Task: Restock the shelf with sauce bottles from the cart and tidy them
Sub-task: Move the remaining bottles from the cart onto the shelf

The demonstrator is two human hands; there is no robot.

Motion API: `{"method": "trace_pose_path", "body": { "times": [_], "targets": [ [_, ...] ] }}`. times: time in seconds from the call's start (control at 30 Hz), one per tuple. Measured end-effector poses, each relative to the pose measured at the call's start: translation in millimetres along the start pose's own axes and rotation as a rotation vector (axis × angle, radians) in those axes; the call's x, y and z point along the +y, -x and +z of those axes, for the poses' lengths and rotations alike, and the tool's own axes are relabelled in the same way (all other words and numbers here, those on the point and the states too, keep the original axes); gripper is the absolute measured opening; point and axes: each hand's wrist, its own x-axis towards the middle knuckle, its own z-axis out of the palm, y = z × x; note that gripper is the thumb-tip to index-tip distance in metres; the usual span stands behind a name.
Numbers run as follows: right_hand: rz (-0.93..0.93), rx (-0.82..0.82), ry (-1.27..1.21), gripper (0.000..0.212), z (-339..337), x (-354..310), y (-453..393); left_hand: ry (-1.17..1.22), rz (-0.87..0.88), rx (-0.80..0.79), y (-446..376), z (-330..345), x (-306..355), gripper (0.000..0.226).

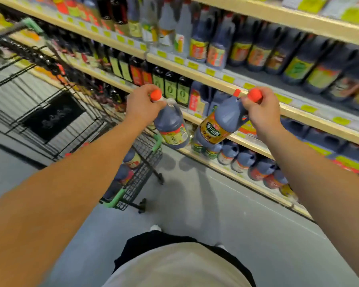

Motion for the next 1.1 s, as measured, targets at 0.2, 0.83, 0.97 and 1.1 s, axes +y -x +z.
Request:
{"method": "trace_pose_path", "body": {
  "times": [0.2,0.83,0.97,1.1],
  "targets": [
    [0.054,0.081,-0.075,0.017,-112,31,4,0.087,0.079,-0.047,30,70,77,0.023],
    [-0.092,0.191,0.003,0.017,-237,86,-12,0.128,0.187,-0.031,62,167,171,0.021],
    [-0.114,0.214,0.02,0.018,-233,87,-25,0.128,0.2,0.0,48,176,172,0.024],
    [-0.124,0.249,0.009,0.014,-225,87,-44,0.168,0.195,0.021,23,188,171,0.025]
  ]
}}
